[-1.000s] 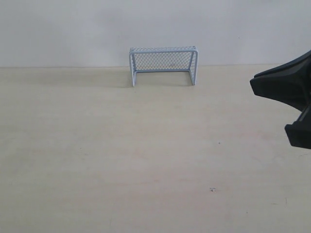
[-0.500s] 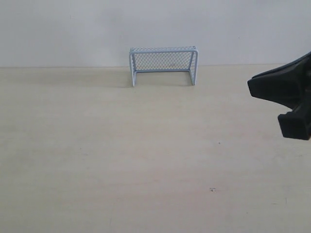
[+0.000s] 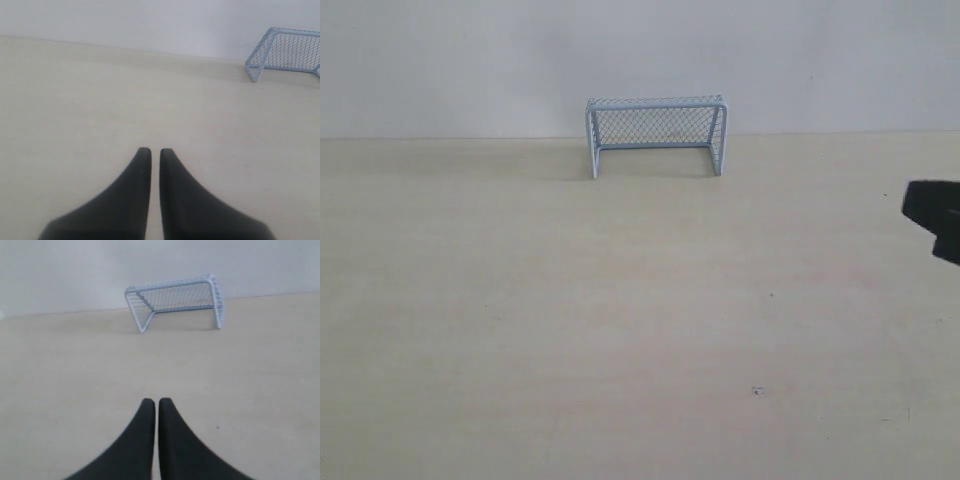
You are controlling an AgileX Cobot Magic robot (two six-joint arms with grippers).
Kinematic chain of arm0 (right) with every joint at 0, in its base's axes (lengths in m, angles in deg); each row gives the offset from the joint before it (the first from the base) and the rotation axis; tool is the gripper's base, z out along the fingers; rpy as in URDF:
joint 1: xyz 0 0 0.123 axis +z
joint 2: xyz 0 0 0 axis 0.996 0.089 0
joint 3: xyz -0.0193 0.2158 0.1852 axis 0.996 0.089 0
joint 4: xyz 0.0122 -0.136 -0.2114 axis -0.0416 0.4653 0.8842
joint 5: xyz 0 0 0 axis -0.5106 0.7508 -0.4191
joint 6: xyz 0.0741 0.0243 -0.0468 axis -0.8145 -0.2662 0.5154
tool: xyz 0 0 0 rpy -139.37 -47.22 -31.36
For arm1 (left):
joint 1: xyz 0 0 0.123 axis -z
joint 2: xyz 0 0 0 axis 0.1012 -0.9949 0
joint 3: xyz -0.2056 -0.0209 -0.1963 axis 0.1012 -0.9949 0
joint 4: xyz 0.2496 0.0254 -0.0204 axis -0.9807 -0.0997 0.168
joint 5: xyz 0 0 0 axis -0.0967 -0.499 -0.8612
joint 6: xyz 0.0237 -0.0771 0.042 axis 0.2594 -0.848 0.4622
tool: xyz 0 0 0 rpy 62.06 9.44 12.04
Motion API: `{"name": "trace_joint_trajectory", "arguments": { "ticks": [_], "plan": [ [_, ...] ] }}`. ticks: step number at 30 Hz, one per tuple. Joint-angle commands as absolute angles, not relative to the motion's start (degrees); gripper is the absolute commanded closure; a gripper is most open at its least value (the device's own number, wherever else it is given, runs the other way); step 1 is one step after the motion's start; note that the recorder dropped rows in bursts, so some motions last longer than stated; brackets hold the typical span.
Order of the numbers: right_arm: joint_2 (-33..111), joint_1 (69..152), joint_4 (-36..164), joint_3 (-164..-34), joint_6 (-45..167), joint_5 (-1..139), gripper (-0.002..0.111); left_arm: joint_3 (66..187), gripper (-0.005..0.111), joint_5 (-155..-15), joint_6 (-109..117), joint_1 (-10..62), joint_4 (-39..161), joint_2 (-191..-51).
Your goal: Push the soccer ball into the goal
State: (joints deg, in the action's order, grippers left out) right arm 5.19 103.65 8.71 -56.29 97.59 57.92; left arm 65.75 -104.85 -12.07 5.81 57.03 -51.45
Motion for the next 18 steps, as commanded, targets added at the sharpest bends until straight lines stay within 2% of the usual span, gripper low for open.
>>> {"name": "trace_joint_trajectory", "arguments": {
  "ticks": [1,10,18],
  "plan": [
    [-2.92,103.19,4.8,-47.32,95.25,66.81,0.108,65.99,0.1,-104.18,-12.6,5.7,57.29,-51.32],
    [-22.85,99.99,4.8,-36.12,94.95,71.08,0.108,65.99,0.1,-104.18,-12.6,5.7,57.29,-51.32],
    [-29.72,96.3,4.8,-34.42,94.95,72.45,0.108,65.99,0.1,-104.18,-12.6,5.7,57.29,-51.32]
  ]
}}
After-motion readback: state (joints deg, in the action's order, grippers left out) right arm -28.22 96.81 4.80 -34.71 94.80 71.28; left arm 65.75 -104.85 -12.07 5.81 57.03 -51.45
